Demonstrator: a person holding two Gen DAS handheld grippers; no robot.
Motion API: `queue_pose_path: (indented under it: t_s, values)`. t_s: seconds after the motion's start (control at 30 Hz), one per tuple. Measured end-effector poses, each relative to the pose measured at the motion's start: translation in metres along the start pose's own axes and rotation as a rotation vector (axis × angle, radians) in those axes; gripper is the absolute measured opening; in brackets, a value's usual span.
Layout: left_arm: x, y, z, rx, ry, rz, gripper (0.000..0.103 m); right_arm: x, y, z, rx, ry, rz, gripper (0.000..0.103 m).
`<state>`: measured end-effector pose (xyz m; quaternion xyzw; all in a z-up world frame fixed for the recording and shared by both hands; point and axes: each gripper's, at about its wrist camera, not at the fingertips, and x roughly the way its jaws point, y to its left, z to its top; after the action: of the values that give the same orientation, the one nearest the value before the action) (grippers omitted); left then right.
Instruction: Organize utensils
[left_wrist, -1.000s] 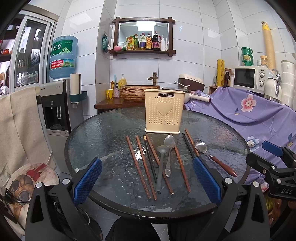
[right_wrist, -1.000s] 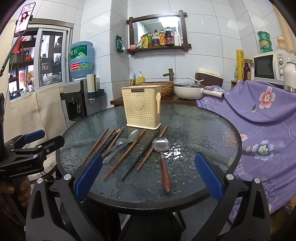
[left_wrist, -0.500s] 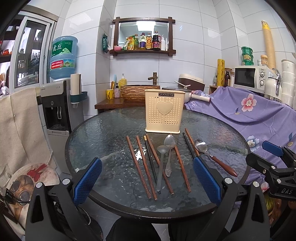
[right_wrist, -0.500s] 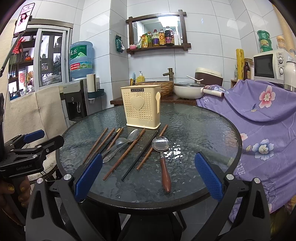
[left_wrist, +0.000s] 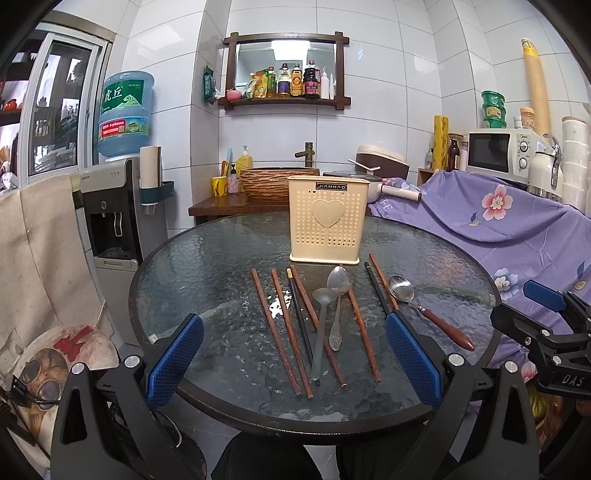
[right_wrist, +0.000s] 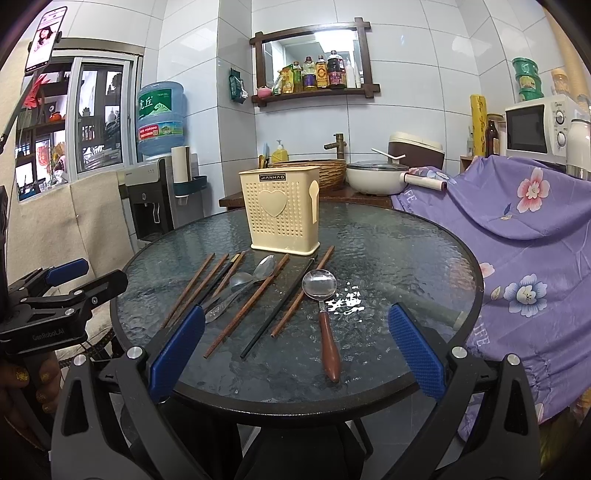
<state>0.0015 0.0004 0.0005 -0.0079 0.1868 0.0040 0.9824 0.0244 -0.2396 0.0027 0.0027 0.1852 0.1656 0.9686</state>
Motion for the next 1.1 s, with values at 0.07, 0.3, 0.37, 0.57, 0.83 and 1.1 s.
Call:
queue_pose_path:
  t_s: [0.07,0.3,0.37,0.57,0.83,1.1]
  values:
    - [0.0,0.0,0.0,0.001,0.001,0.001,0.097,0.001,-0.001,-0.001,0.003,0.002,0.0,0.098]
    - [0.005,0.002,-0.006,0.002,0.019,0.002,0.097,0.004,-0.003,-0.002,0.001,0.014,-0.01,0.098]
    - [0.009,0.005,-0.008,0.001,0.035,0.002,0.097,0.008,-0.006,-0.001,-0.001,0.027,-0.035,0.098]
    - [0.027,0.013,-0.008,0.01,0.094,0.031,0.097,0.033,-0.025,0.004,-0.005,0.113,-0.076,0.098]
    - [0.068,0.033,0.004,-0.026,0.218,0.041,0.097,0.097,-0.038,0.01,-0.031,0.328,-0.092,0.095]
    - [0.108,0.045,0.01,-0.021,0.311,0.035,0.089,0.149,-0.04,0.015,-0.077,0.461,-0.076,0.077]
